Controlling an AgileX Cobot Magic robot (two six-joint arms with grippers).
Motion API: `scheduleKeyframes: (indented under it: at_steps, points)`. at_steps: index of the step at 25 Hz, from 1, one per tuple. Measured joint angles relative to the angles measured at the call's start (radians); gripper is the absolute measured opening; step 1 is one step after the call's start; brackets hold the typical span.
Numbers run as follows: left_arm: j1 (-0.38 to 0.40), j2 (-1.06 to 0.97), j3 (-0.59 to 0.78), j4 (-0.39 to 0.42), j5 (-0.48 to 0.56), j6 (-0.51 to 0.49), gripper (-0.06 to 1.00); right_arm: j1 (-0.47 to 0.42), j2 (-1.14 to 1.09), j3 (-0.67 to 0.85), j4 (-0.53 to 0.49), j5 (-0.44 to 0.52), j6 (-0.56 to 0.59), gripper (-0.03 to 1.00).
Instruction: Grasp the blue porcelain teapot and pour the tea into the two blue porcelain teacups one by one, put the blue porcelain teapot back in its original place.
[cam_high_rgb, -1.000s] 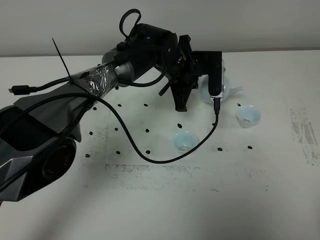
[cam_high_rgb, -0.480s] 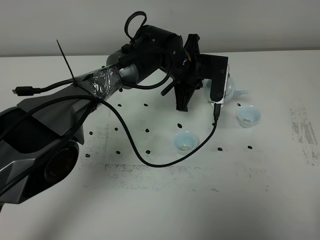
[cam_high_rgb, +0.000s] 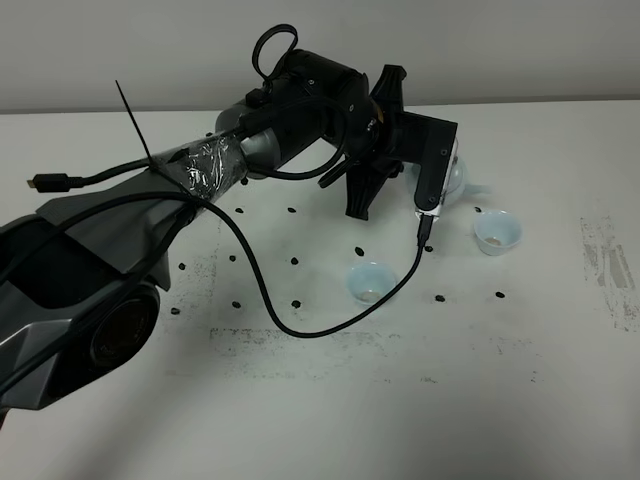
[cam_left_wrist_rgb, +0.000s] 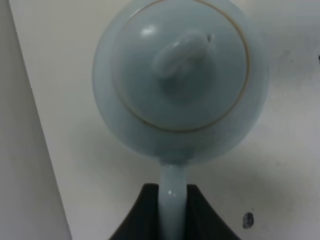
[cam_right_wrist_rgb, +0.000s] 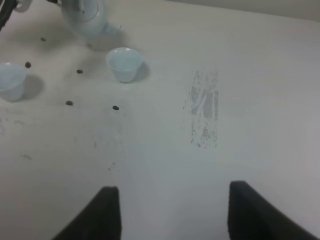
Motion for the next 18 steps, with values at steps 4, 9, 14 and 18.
scheduleKeyframes:
  at_steps: [4, 9, 14, 18]
  points:
    - [-0.008, 0.000, -0.001, -0.001, 0.000, 0.016, 0.07, 0.000, 0.000, 0.000, 0.000, 0.000, 0.000, 0.46]
    - [-0.009, 0.000, -0.002, 0.000, 0.000, 0.054, 0.07, 0.000, 0.000, 0.000, 0.000, 0.000, 0.000, 0.46]
    - [-0.009, 0.000, -0.003, 0.000, -0.002, 0.092, 0.07, 0.000, 0.000, 0.000, 0.000, 0.000, 0.000, 0.46]
    - [-0.009, 0.000, -0.003, 0.000, -0.012, 0.110, 0.07, 0.000, 0.000, 0.000, 0.000, 0.000, 0.000, 0.46]
